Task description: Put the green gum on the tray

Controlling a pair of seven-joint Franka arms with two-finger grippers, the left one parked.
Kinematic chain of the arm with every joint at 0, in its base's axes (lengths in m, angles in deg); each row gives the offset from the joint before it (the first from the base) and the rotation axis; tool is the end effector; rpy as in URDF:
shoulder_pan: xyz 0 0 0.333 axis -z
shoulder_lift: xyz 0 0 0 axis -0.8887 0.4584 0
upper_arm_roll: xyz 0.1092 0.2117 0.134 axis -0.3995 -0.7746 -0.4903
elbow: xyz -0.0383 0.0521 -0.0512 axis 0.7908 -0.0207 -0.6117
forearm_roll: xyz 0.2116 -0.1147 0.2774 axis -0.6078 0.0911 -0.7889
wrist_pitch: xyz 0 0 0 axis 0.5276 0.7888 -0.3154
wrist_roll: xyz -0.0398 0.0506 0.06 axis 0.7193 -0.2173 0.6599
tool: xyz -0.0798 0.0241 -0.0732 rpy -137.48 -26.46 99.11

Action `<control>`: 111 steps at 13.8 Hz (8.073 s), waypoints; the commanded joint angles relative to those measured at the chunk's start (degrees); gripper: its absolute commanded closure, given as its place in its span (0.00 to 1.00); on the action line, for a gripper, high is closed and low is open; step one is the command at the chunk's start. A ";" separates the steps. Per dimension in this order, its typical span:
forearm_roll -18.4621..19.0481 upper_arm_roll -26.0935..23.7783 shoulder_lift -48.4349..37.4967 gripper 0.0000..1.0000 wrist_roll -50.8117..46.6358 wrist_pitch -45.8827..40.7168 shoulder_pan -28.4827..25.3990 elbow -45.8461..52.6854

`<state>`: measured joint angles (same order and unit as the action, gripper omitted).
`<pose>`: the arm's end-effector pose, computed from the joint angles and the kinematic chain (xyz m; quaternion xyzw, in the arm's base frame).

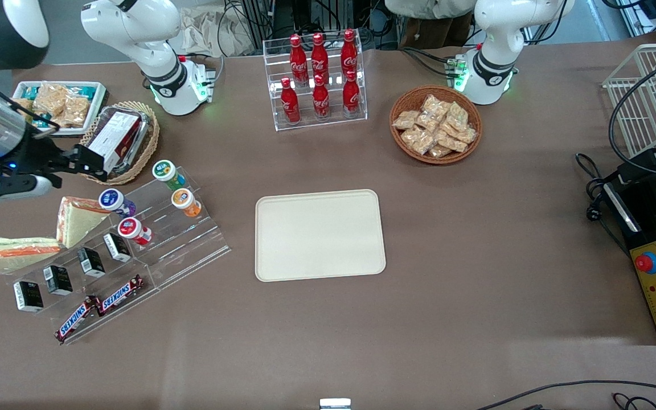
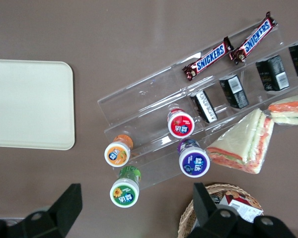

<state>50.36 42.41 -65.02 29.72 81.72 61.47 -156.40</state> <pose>0.5085 0.0368 0.5423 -0.9989 -0.0352 0.0190 0.0261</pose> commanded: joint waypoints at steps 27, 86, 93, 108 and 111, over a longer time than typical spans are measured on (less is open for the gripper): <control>-0.66 -1.44 -16.36 0.01 -9.44 34.69 -5.87 -47.88; 4.35 -9.88 24.33 0.01 -54.88 54.28 -21.96 -23.89; 4.62 -9.44 22.41 0.01 -54.18 52.97 -21.96 -23.01; 5.94 -10.05 4.05 0.01 -39.01 -1.52 -16.80 14.17; 5.50 -9.70 1.66 0.01 -21.71 -2.84 -7.31 13.56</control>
<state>55.61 32.98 -62.58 -0.87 80.40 48.56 -142.99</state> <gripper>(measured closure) 0.004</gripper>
